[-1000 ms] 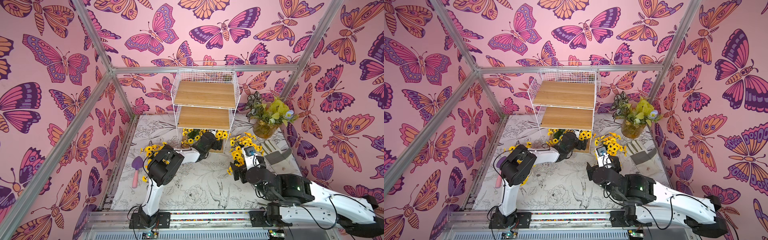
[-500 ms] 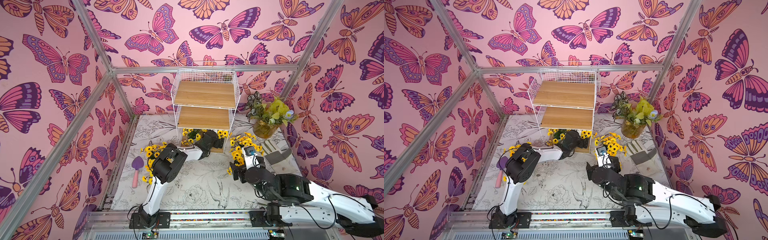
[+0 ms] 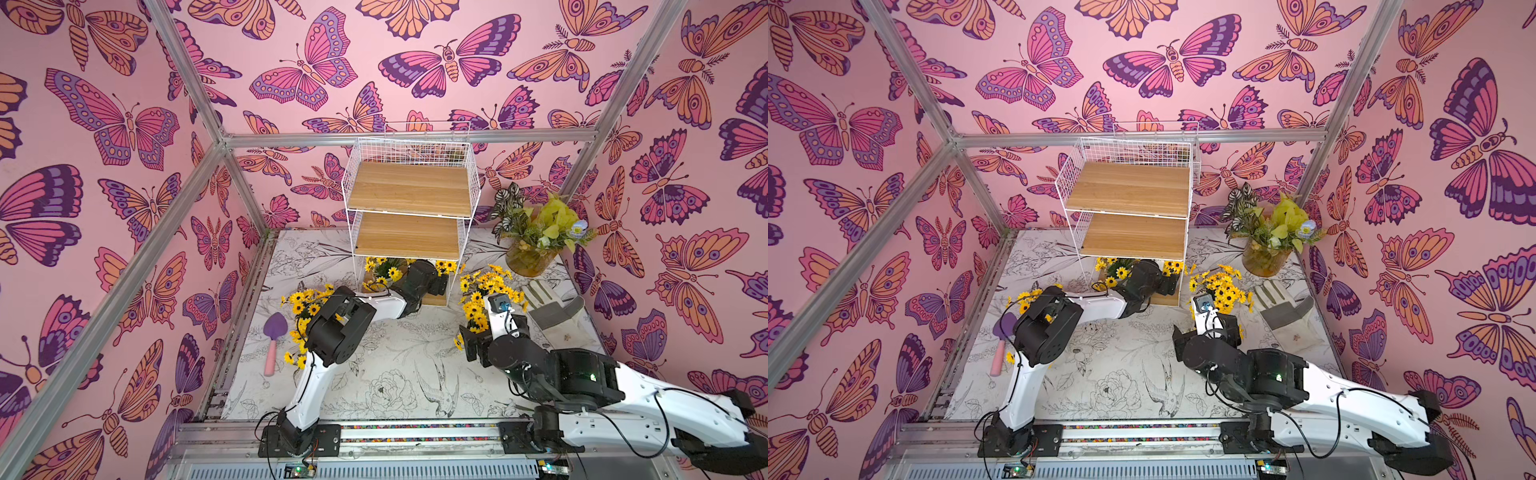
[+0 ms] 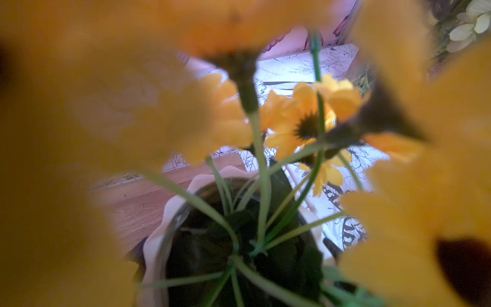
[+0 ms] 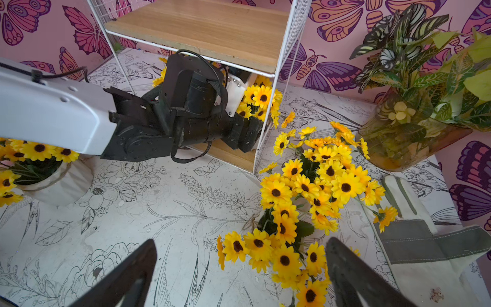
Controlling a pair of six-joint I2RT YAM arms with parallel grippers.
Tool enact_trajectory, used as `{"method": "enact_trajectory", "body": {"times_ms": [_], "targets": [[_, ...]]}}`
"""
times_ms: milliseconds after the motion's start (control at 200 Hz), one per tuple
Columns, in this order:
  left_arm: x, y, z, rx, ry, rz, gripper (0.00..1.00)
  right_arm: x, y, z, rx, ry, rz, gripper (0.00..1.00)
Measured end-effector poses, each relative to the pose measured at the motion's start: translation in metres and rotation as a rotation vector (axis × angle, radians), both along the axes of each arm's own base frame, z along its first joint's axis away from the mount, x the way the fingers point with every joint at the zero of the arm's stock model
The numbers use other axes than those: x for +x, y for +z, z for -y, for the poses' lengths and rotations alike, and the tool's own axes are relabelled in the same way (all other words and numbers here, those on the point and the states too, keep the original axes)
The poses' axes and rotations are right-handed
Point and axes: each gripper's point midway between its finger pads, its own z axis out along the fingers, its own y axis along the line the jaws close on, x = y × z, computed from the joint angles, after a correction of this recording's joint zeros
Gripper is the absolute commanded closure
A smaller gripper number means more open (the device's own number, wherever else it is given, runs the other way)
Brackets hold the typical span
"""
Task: Take the sunflower pots off the shelves
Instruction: Pick up the sunflower pot from the shelf.
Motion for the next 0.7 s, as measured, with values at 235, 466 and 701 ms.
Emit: {"method": "enact_trajectory", "body": {"times_ms": [235, 466, 701], "targets": [[-0.011, 0.001, -0.002, 0.0, -0.028, 0.012, 0.35, -0.001, 0.0, 0.003, 0.007, 0.0, 0.003, 0.01], [-0.035, 0.007, -0.006, 0.009, -0.053, 0.04, 0.4, -0.001, -0.002, 0.005, 0.006, 0.001, 0.002, 0.01], [-0.058, 0.006, -0.009, 0.011, -0.077, 0.071, 0.43, -0.002, -0.008, 0.007, -0.004, 0.0, 0.0, 0.01]]}}
